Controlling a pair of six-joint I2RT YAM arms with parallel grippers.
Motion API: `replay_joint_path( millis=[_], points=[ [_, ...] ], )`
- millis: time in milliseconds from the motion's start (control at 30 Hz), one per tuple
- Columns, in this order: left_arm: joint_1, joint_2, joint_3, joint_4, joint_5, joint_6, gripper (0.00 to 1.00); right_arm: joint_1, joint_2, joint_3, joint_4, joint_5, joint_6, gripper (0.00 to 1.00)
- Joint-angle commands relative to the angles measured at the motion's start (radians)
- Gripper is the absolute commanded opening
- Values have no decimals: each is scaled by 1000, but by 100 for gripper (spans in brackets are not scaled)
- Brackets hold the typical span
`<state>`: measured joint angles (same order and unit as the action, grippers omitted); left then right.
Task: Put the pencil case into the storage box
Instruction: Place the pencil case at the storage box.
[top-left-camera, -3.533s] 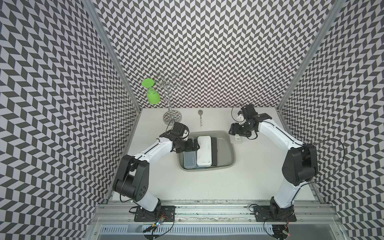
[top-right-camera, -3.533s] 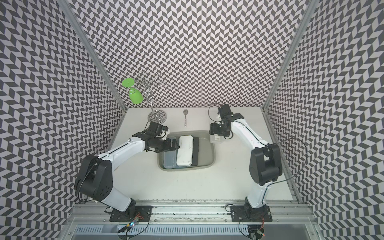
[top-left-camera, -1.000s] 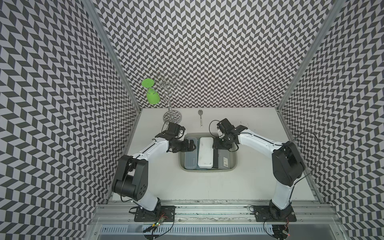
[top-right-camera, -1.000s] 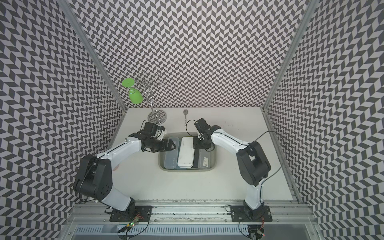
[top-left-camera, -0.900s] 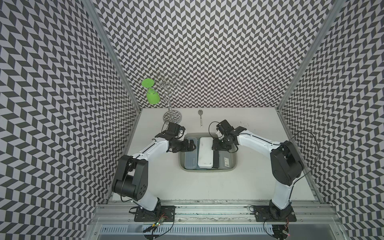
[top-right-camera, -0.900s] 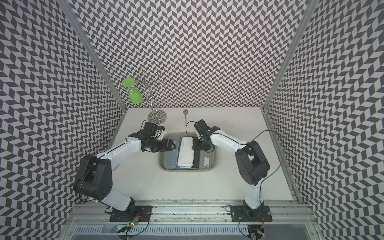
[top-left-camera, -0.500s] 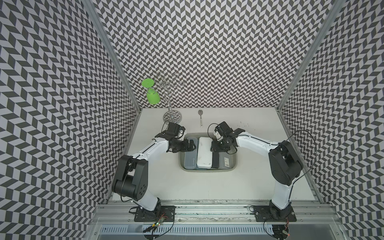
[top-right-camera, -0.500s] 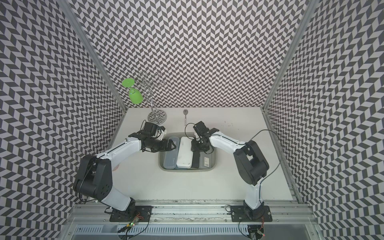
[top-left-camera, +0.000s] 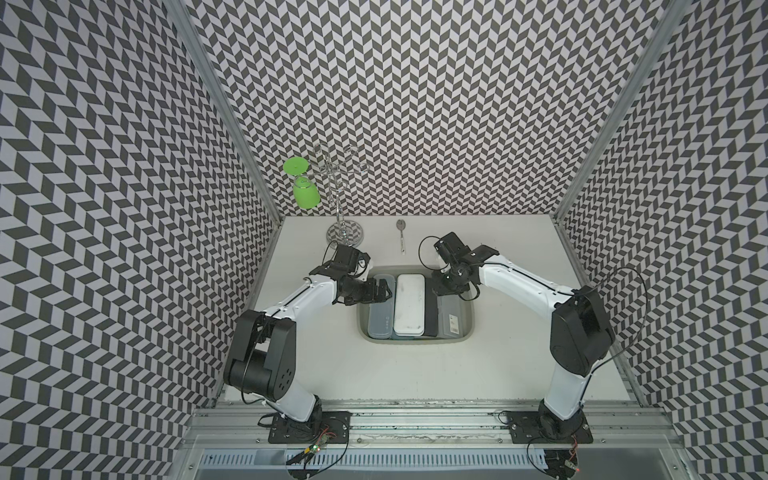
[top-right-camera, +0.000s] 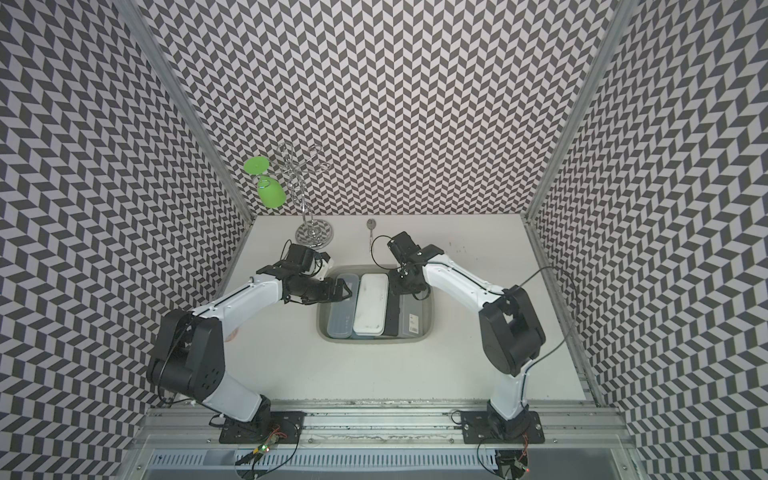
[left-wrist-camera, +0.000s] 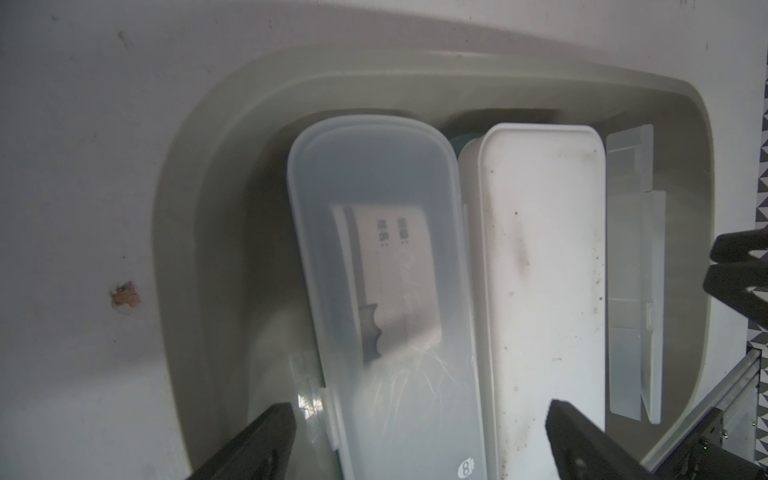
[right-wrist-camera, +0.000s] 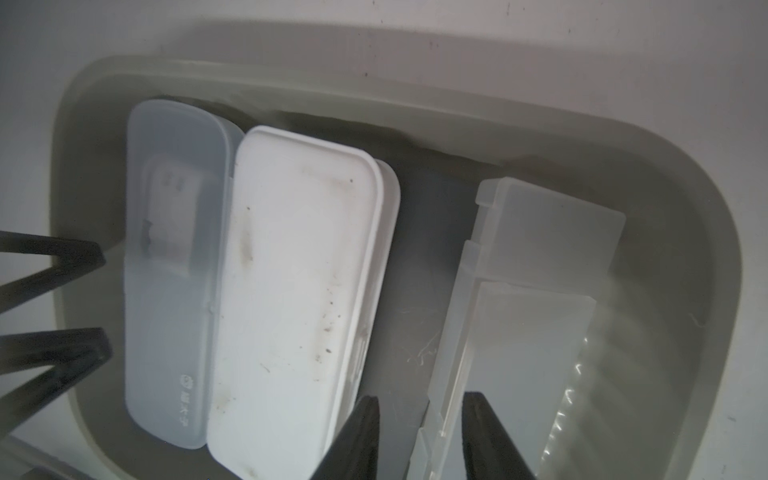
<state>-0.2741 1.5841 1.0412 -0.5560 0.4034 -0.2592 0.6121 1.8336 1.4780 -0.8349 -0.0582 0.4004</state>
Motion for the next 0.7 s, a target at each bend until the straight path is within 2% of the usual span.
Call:
replay_joint_path(
  millis=[0,200,433,667],
  points=[
    [12,11,13,-22,-11,9,100,-4,17,-4,-13,53,-18,33],
    [13,5,3,-27,-15,12,100,-3,75,-26,16,63,-40,28],
    [13,6,9,-29,-15,12,100,-4,186,-58,49,58,-66,27],
    [15,0,2,-27,-16,9,100,-4,174,-51,39,82,-73,27]
  ],
)
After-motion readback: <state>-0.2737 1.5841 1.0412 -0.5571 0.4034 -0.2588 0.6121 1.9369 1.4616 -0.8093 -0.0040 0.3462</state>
